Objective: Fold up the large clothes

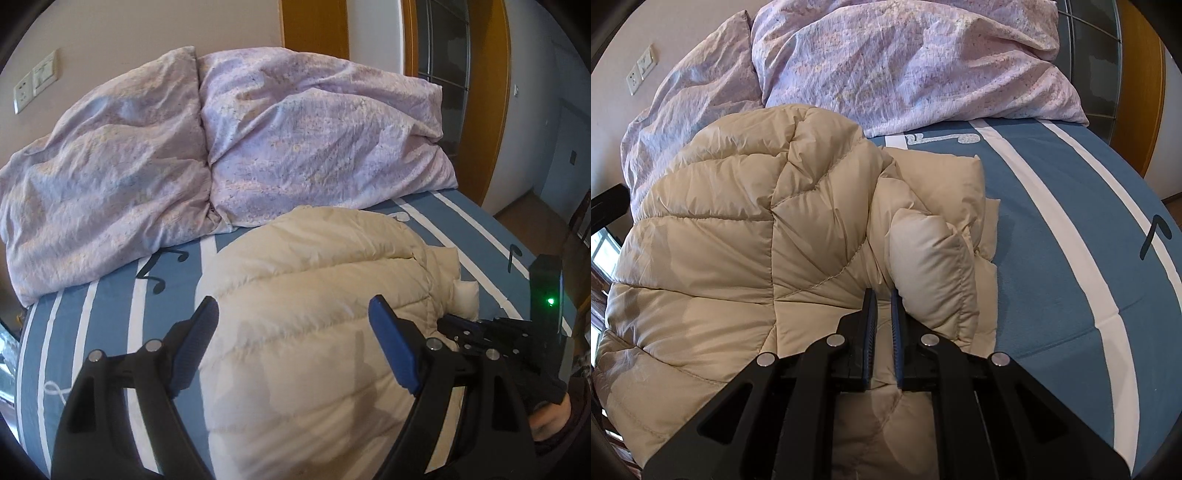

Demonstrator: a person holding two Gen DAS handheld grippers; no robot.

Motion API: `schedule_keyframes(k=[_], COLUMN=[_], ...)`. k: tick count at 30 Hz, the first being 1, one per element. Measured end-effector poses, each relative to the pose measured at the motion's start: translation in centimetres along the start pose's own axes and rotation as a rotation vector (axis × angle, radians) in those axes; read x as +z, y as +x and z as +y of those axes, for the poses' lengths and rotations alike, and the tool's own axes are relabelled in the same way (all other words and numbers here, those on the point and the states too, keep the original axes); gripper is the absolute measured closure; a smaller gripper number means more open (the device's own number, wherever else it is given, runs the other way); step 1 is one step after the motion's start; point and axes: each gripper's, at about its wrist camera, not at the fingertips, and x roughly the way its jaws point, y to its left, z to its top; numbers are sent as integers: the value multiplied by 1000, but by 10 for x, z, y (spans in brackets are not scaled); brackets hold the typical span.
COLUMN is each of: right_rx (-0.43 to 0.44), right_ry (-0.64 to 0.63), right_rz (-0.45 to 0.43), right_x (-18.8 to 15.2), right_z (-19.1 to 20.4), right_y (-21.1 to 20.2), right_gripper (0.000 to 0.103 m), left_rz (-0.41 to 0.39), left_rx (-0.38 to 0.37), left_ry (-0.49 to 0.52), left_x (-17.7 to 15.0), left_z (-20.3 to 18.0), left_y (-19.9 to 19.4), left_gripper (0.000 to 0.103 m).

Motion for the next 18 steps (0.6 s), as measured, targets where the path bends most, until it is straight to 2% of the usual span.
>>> schedule_keyframes(k=[11, 18], right_rx=[3, 1], right_ry=[4, 4], right_rz=[-3, -12], right_x=[0, 0], right_z=[-1, 1], right_y=[-1, -1], right_gripper=[96, 96], left_rz=[17, 68], left_rx=[6, -1], left_ry=[79, 46], left_x=[15, 0], left_z=[-8, 2], left_y=[31, 66], left_gripper=[20, 17])
